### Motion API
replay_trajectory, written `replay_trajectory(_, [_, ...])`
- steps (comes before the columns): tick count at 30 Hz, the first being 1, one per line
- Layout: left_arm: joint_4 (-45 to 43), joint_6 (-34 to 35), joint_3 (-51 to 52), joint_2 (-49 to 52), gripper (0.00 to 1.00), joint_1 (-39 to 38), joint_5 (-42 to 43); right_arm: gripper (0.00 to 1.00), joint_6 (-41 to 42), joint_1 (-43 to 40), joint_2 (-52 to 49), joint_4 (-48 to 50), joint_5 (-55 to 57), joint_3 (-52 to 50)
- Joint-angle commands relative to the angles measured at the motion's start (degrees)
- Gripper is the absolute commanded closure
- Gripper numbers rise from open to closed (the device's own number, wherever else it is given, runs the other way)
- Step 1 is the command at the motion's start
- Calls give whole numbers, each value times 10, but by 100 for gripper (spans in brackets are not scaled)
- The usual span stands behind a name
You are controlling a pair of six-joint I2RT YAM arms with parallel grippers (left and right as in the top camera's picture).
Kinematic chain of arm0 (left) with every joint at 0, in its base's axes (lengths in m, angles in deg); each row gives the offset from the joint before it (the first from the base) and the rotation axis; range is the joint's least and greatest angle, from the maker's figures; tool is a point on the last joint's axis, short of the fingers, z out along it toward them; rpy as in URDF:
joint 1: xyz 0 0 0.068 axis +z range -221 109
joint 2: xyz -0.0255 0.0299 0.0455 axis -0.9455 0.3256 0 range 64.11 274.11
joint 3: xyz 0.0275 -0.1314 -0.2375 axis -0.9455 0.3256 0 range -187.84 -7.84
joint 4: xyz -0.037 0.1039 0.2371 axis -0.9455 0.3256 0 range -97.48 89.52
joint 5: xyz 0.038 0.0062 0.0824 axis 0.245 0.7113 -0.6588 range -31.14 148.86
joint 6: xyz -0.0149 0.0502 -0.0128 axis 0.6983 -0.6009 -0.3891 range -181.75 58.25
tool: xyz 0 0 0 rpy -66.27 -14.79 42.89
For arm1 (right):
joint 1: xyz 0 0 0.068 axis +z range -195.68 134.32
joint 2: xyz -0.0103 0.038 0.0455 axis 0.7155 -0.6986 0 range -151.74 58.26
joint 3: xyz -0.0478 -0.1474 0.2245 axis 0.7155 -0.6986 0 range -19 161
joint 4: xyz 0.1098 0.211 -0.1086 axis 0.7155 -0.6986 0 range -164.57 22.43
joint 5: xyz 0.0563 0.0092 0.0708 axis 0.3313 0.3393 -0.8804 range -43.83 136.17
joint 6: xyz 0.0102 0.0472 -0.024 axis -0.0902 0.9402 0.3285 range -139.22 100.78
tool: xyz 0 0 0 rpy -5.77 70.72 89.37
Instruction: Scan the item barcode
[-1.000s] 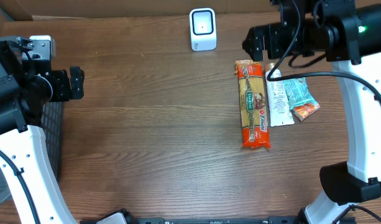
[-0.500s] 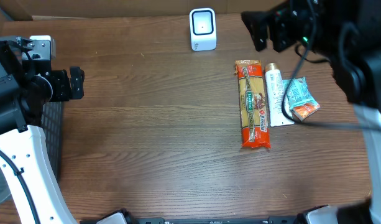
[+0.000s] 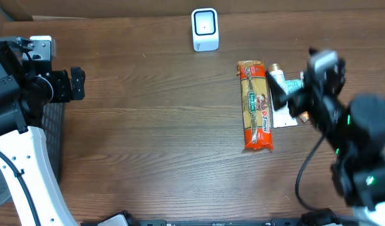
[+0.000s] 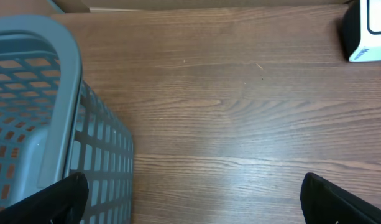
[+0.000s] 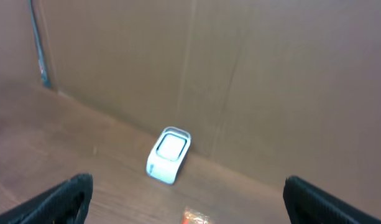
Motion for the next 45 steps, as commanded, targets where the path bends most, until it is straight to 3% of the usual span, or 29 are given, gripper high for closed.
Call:
replay_trajectory(1, [-2,-10,-8,1,0,0,4,0,-2,-11,111,105,2,-148])
replay_trajectory(7, [-2,-10,-8,1,0,0,4,0,3,-24,255,231,-3,-354])
replay_trajectory(17, [-2,-10,-8,1,0,0,5,0,5,-43,410,221,-36,-502])
replay_trajectory(27, [-2,-10,-8,1,0,0,5,0,5,-43,490,97,-42,-535])
replay_trajectory(45, [-2,-10,-8,1,0,0,4,0,33,-43,490,95,-42,-535])
